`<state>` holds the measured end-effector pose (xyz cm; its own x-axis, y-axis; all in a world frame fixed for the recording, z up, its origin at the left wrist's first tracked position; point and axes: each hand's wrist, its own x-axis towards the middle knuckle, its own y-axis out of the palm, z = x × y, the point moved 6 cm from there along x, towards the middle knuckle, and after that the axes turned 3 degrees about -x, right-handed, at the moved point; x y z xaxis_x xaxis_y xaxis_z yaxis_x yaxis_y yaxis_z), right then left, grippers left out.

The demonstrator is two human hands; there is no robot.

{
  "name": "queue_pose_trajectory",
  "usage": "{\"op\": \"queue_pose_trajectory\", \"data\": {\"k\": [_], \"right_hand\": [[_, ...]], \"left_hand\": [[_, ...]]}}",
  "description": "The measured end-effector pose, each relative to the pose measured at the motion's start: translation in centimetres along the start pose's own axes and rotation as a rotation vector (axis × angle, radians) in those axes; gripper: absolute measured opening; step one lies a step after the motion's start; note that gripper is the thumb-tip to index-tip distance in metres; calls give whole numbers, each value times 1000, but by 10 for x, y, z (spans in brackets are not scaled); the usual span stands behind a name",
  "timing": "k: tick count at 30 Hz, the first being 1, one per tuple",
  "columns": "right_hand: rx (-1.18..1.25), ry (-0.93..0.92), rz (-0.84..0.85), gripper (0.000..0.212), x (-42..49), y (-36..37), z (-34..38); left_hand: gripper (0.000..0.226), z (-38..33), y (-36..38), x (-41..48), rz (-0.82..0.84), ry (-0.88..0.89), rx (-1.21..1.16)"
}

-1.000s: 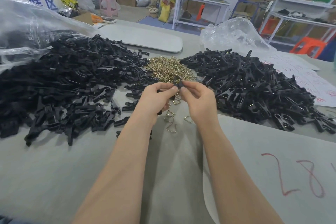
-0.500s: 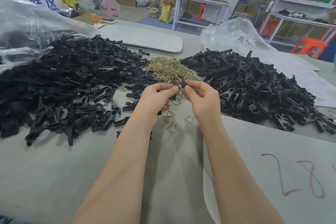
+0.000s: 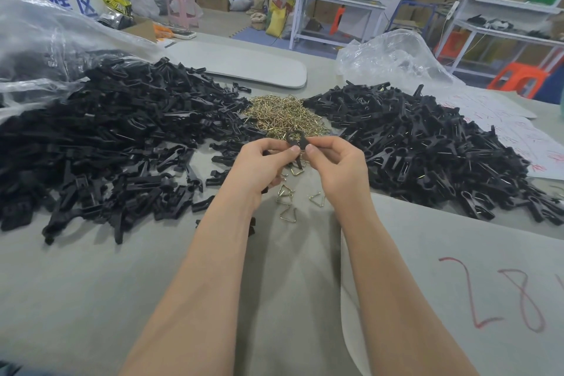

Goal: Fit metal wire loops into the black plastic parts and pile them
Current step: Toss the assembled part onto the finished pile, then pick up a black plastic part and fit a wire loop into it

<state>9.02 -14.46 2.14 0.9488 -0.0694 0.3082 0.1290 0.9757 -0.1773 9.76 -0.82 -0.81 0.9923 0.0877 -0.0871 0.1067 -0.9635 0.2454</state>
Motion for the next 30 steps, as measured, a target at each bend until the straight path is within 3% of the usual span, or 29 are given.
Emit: {"op": "queue_pose_trajectory", "data": {"k": [6,10,13,16,18,21,26,30], "right_hand": [[-2,12,-22,9,-1,1,-1],[-40,41,-86,14,-2,0,-2],[55,69,147,15,-8,29,3],[62,69,436,32,-18,59,6],[-29,90,356,40,-16,53,3],[12,71,150,19,-12,37,6],[-29,-52,127,18,-18,44,13],[-26,-37,67,21,-12,35,12]], "left_hand": [[11,-5,1,-3,-20,18,26],[6,-22,-10,-6,-58,79,-242],[18,-31,-8,-7,24,75,-614],[19,-33,-8,-7,28,73,-720],[19,-32,-11,-5,-20,76,-768],[28,-27,-11,-4,-110,58,-770],[35,-20,4,-6,-88,-18,-680],[34,-20,10,-6,-60,21,-595]]}}
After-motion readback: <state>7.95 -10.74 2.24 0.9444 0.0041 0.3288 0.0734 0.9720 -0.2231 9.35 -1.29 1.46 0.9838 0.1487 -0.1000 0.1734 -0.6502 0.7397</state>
